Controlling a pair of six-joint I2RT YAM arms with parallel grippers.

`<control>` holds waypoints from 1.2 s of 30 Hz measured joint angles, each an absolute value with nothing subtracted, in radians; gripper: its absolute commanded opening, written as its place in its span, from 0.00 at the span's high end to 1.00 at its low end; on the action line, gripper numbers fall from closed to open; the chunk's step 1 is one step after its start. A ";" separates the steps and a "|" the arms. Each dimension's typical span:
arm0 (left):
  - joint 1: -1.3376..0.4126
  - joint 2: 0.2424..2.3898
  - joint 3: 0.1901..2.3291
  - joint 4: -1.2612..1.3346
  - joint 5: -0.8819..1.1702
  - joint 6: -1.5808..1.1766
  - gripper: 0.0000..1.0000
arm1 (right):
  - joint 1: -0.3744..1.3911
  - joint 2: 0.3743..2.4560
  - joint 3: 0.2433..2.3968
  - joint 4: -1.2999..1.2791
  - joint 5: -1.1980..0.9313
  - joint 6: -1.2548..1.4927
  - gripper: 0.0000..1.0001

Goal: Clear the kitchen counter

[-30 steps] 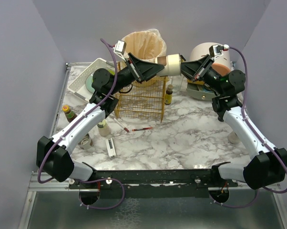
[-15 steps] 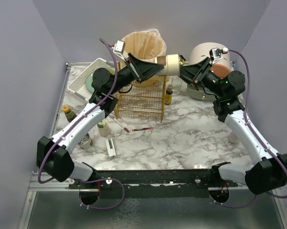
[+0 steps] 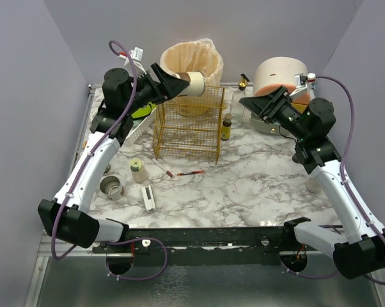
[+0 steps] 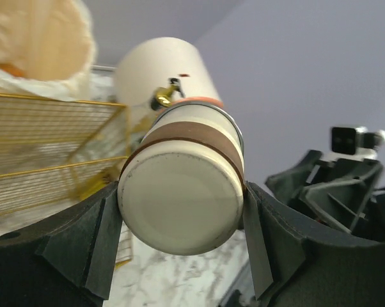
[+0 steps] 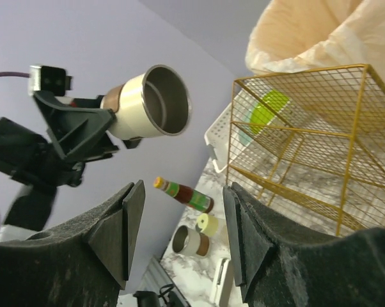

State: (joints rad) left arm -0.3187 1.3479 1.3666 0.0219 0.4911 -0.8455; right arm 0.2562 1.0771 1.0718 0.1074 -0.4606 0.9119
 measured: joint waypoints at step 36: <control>0.035 1.894 1.886 -0.814 -0.197 -0.295 1.00 | 0.256 1.011 1.049 -0.259 -0.378 0.615 0.41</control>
